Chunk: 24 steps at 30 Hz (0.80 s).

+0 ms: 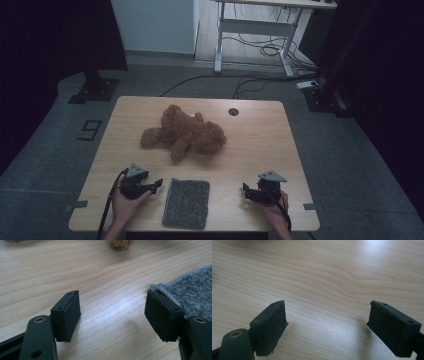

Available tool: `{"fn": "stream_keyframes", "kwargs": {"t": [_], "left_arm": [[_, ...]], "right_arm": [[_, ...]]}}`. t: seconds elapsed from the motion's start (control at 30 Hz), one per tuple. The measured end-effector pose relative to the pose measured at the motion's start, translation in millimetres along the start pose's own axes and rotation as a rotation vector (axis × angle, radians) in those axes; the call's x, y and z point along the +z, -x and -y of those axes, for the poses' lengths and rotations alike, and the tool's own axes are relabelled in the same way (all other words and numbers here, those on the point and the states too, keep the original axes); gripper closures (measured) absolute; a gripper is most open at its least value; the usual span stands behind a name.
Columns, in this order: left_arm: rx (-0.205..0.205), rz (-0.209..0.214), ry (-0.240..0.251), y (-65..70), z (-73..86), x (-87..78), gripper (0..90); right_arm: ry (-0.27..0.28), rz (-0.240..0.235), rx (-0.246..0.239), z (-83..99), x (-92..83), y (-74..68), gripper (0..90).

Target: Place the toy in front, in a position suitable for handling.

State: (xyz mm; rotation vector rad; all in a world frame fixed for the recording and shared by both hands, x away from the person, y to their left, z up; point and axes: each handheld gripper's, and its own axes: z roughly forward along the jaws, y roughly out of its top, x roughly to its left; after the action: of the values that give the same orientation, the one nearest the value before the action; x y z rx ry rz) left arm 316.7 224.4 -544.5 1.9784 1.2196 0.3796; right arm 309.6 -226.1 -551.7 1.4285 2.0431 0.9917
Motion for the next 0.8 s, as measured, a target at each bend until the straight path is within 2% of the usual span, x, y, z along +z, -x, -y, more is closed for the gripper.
{"fn": "stream_keyframes", "kwargs": {"t": [0.07, 0.17, 0.37, 0.6, 0.73, 0.77, 0.8], "left_arm": [[-0.001, 0.0, -0.003, 0.4, -0.6, -0.3, 28.3], [0.0, 0.0, 0.019, 1.8, -5.9, -5.0, 28.4], [0.007, 0.01, 0.02, 2.1, -11.5, -6.9, 28.1], [0.043, 0.006, 0.01, 1.9, -25.3, -2.7, 28.3], [0.037, -0.002, 0.009, -4.5, -36.8, 1.3, 28.1], [0.037, 0.014, 0.019, -9.7, -43.5, 3.6, 28.0], [0.037, 0.014, 0.019, -9.7, -43.5, 3.6, 28.0]], "right_arm": [[0.017, -0.01, 0.004, -1.9, -1.0, -1.8, 15.6], [0.032, -0.026, -0.002, -4.7, -0.7, -4.7, 15.9], [0.037, -0.05, -0.011, -8.7, 2.6, -10.1, 16.4], [0.046, -0.064, -0.028, -13.9, 5.6, -15.9, 17.5], [0.05, -0.079, -0.025, -20.3, 9.6, -17.9, 17.8], [0.051, -0.086, -0.028, -25.2, 11.6, -19.3, 17.8], [0.055, -0.087, -0.031, -28.0, 12.5, -20.1, 17.8]]}}
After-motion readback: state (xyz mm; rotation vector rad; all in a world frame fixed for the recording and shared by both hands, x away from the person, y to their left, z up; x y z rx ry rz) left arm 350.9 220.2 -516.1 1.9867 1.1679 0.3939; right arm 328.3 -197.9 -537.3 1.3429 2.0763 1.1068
